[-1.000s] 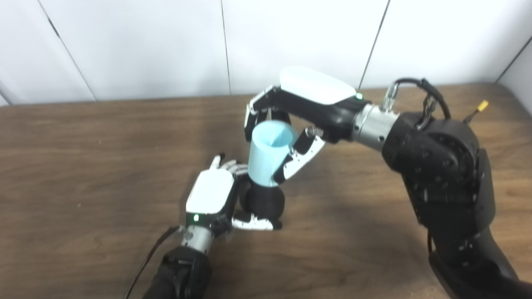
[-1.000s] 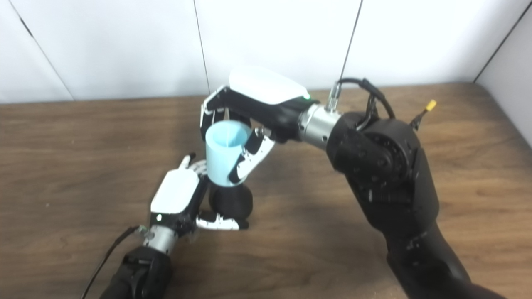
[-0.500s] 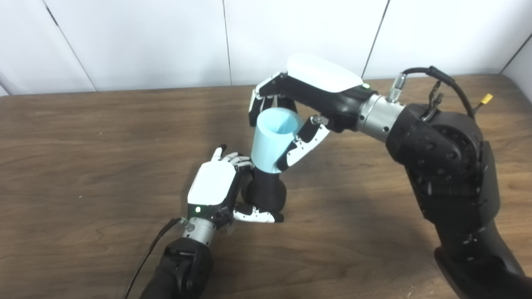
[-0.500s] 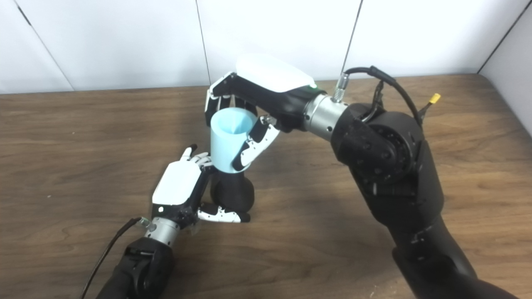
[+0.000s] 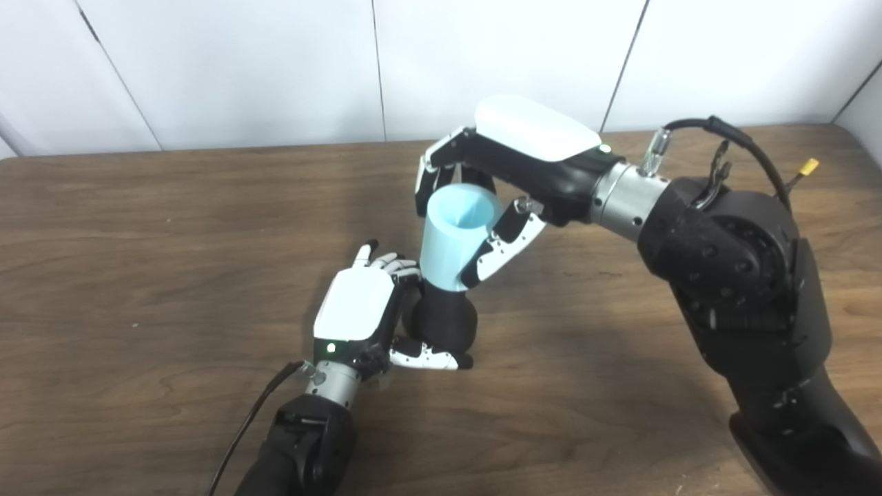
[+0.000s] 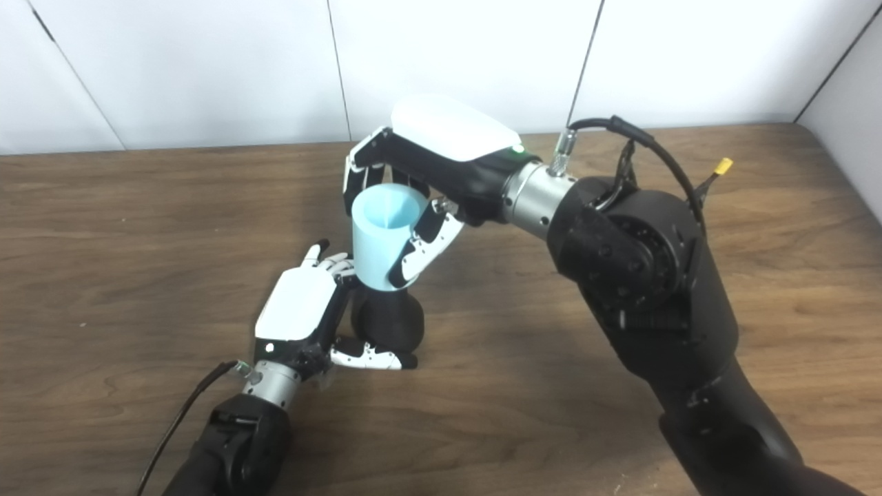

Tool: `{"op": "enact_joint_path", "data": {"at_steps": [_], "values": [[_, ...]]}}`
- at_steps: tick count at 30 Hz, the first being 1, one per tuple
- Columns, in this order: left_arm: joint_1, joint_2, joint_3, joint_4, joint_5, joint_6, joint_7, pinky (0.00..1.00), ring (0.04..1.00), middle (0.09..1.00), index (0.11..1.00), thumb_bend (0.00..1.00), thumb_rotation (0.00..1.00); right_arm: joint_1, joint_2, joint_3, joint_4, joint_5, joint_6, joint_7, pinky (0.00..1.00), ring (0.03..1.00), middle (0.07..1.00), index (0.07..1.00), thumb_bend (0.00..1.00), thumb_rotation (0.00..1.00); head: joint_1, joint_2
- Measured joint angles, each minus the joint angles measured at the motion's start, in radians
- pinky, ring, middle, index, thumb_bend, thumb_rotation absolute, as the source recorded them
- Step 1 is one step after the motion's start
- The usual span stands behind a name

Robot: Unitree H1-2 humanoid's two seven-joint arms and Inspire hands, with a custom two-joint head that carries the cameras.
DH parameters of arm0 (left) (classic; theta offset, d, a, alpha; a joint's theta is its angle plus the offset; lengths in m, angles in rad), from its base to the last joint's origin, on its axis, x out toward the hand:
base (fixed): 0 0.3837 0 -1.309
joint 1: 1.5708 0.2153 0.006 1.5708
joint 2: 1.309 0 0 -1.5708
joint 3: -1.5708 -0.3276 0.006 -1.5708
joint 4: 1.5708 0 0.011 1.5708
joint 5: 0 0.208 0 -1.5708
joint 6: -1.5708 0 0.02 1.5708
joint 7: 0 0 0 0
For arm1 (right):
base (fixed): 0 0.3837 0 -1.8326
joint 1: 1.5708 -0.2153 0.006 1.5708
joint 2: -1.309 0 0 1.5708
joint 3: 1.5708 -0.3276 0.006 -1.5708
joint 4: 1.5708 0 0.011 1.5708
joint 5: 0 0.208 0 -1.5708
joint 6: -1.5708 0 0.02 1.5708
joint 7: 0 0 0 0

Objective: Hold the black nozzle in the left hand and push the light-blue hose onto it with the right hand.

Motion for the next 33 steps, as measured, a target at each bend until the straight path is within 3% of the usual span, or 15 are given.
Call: {"op": "enact_joint_path", "data": {"at_steps": [13,33], "values": [[0.000,0.000,-0.010,-0.004,0.020,0.005,-0.003,1.00,0.857,0.766,0.484,0.52,0.05,0.008,0.000,0.018,0.037,-0.011,-0.055,-0.022,0.34,0.373,0.505,0.510,0.51,0.00,0.002,0.006],[0.000,-0.001,-0.012,-0.010,0.029,0.005,-0.019,1.00,0.859,0.767,0.484,0.52,0.05,0.011,0.000,0.018,0.068,-0.013,-0.054,-0.031,0.31,0.367,0.503,0.530,0.51,0.00,0.000,0.012]]}}
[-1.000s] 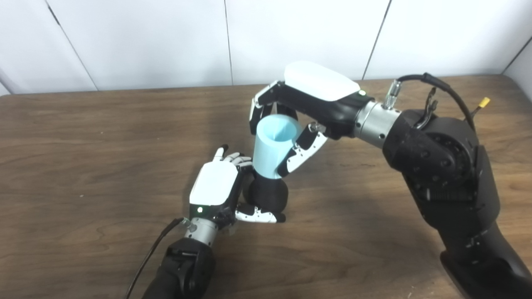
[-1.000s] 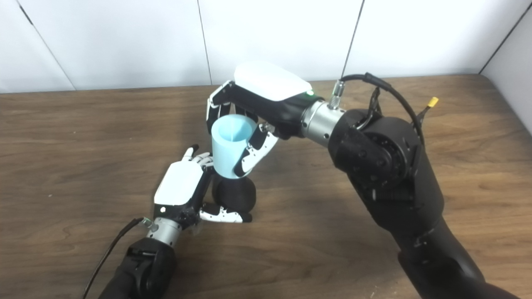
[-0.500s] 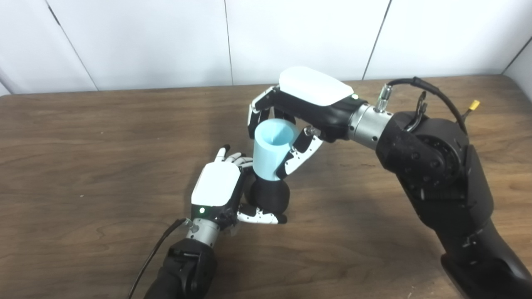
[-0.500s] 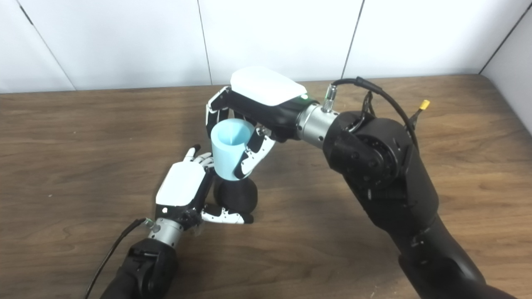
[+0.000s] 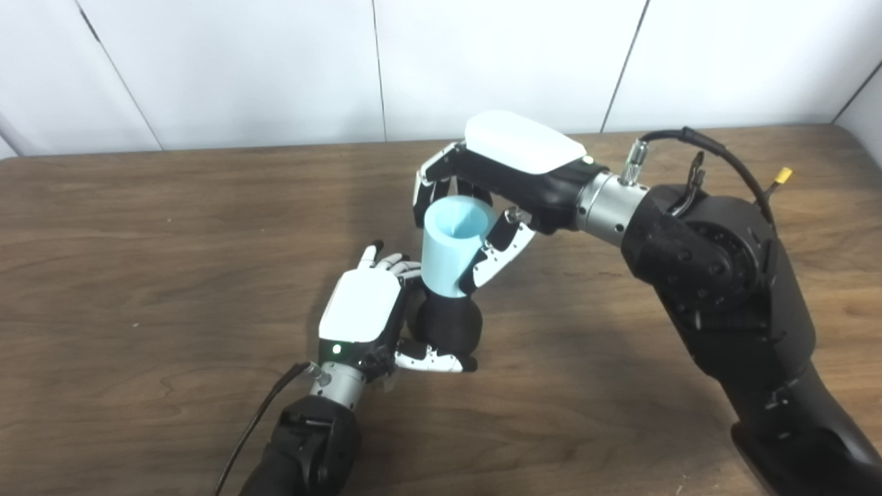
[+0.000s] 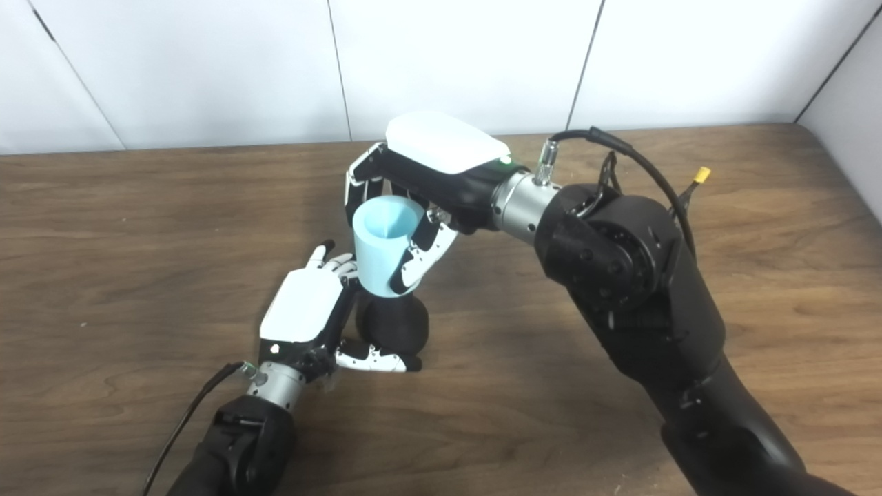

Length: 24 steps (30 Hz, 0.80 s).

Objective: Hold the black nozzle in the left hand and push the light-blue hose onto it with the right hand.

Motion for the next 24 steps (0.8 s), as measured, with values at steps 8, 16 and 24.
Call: {"op": "enact_joint_path", "data": {"at_steps": [8,16,24], "values": [[-0.001,-0.003,0.000,-0.004,0.007,0.000,-0.008,1.00,0.857,0.765,0.484,0.52,0.05,0.000,-0.009,0.009,0.010,0.002,-0.014,0.000,0.32,0.363,0.498,0.529,0.51,0.00,0.000,0.003],[-0.001,-0.004,-0.005,-0.004,0.012,-0.002,-0.011,1.00,0.856,0.763,0.484,0.52,0.05,-0.001,-0.027,0.051,0.010,-0.013,-0.027,0.007,0.32,0.365,0.498,0.525,0.51,0.00,-0.005,0.002],[0.000,-0.005,-0.006,-0.004,0.015,-0.003,-0.012,1.00,0.860,0.764,0.484,0.52,0.05,-0.010,-0.027,0.072,0.010,-0.023,-0.002,0.043,0.34,0.373,0.507,0.517,0.51,0.00,-0.005,0.003]]}}
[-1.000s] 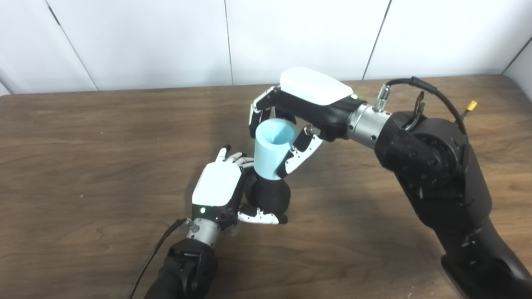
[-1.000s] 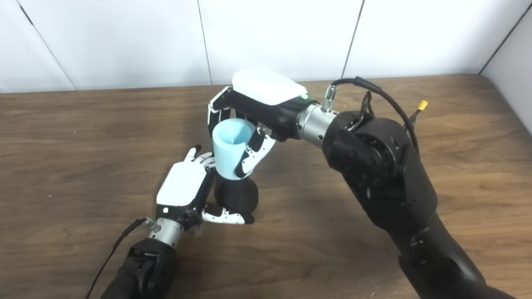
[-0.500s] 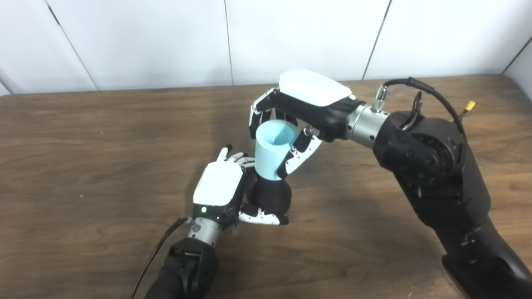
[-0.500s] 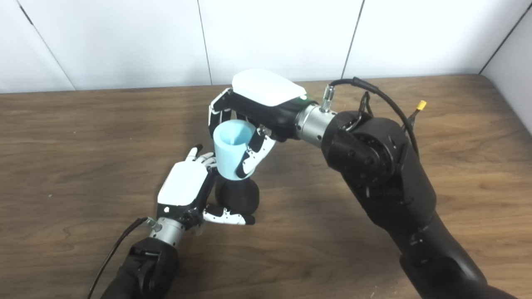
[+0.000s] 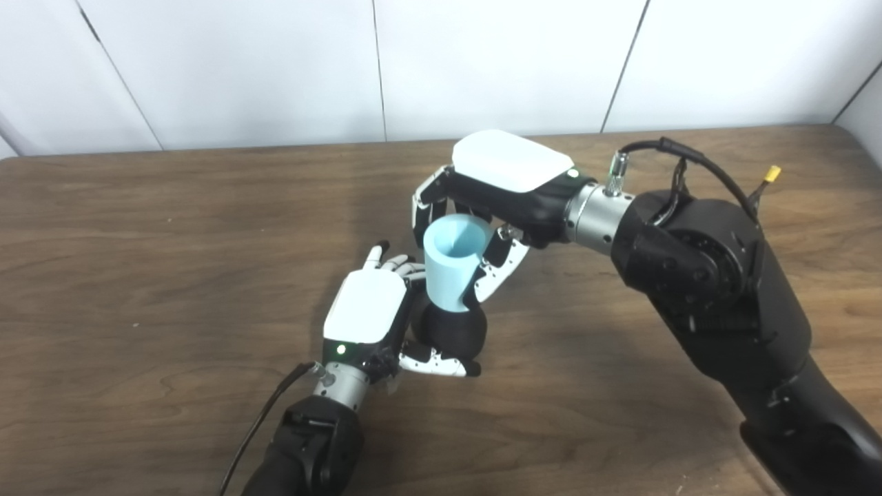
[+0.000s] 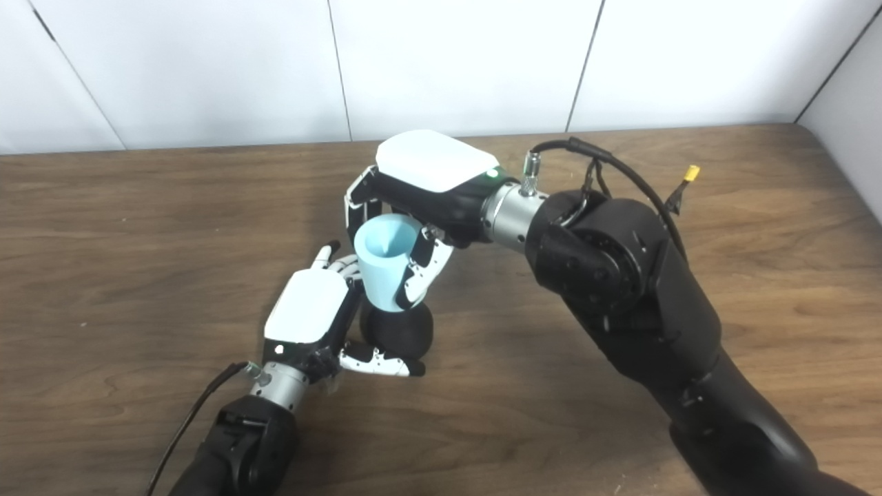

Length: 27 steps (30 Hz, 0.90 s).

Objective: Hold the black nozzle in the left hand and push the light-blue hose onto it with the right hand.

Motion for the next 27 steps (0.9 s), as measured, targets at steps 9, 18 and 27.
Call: {"op": "enact_joint_path", "data": {"at_steps": [9,18,27], "values": [[0.000,-0.003,0.000,0.000,0.011,0.000,-0.002,1.00,0.857,0.764,0.484,0.52,0.05,0.008,-0.003,0.006,0.000,-0.008,0.000,0.002,0.35,0.381,0.514,0.519,0.51,0.00,0.002,-0.003],[0.000,-0.004,0.000,-0.001,0.016,0.000,-0.004,1.00,0.854,0.763,0.484,0.52,0.05,0.023,-0.010,0.006,-0.001,-0.011,-0.023,-0.019,0.39,0.473,0.472,0.521,0.53,0.00,0.002,0.002],[0.001,-0.007,0.000,-0.001,0.017,0.000,-0.006,1.00,0.856,0.763,0.484,0.52,0.05,0.024,-0.032,0.014,0.000,-0.016,-0.037,0.014,0.50,0.592,0.658,0.651,0.93,0.18,0.002,0.003]]}}
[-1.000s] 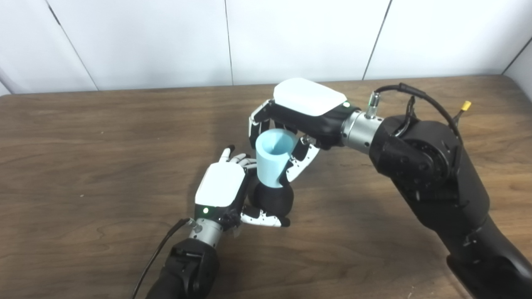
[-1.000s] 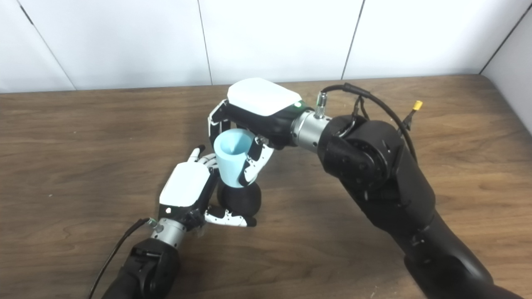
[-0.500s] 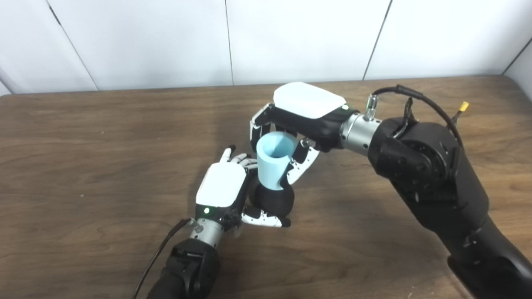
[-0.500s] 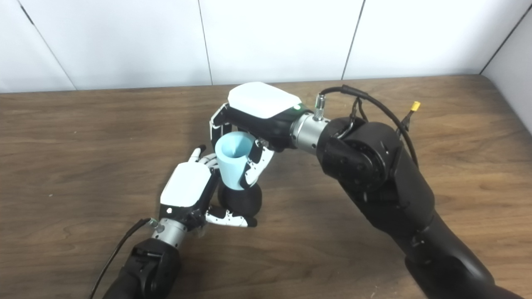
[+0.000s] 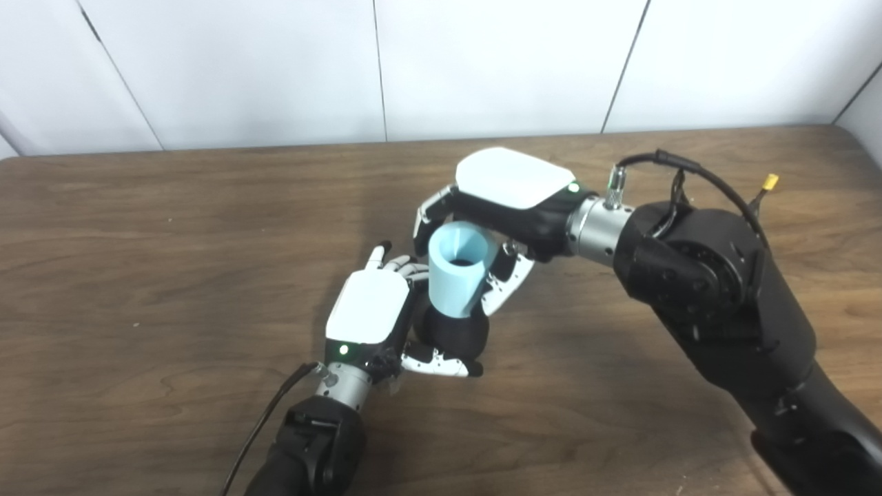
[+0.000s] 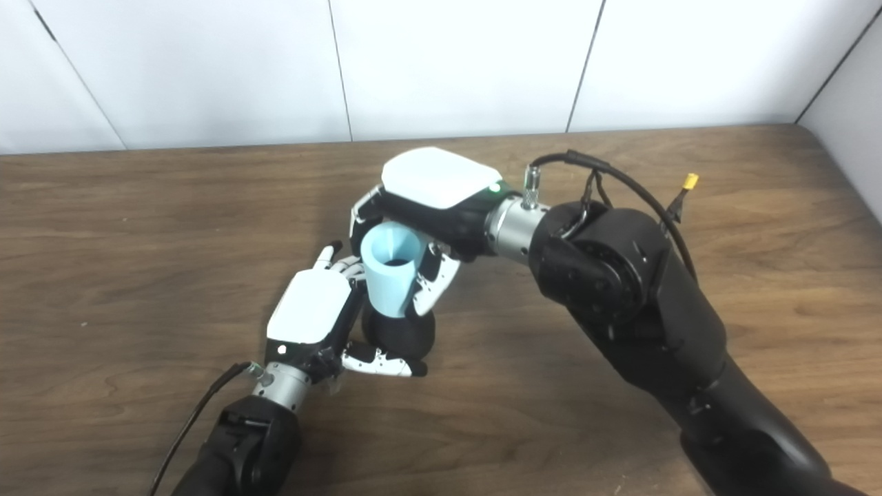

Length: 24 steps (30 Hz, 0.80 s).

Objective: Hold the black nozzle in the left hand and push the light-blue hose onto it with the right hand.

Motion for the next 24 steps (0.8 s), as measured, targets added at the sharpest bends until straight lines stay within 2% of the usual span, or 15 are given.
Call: {"op": "enact_joint_path", "data": {"at_steps": [5,13,24], "values": [[0.000,0.000,0.000,0.000,-0.001,0.000,0.000,1.00,0.857,0.763,0.484,0.52,0.05,0.000,-0.001,-0.001,0.000,0.006,-0.004,0.000,0.53,0.615,0.671,0.668,0.95,0.21,-0.002,0.000],[0.000,0.000,0.000,0.000,-0.002,0.000,0.000,1.00,0.857,0.762,0.484,0.52,0.05,-0.001,-0.001,-0.001,0.000,0.020,-0.003,0.003,0.61,0.724,0.779,0.766,1.00,0.26,0.000,0.003],[0.000,-0.002,0.001,-0.002,0.000,0.002,-0.004,1.00,0.857,0.762,0.484,0.52,0.05,-0.003,-0.001,-0.015,0.000,0.025,-0.004,0.001,0.60,0.691,0.734,0.762,1.00,0.28,0.002,0.002]]}}
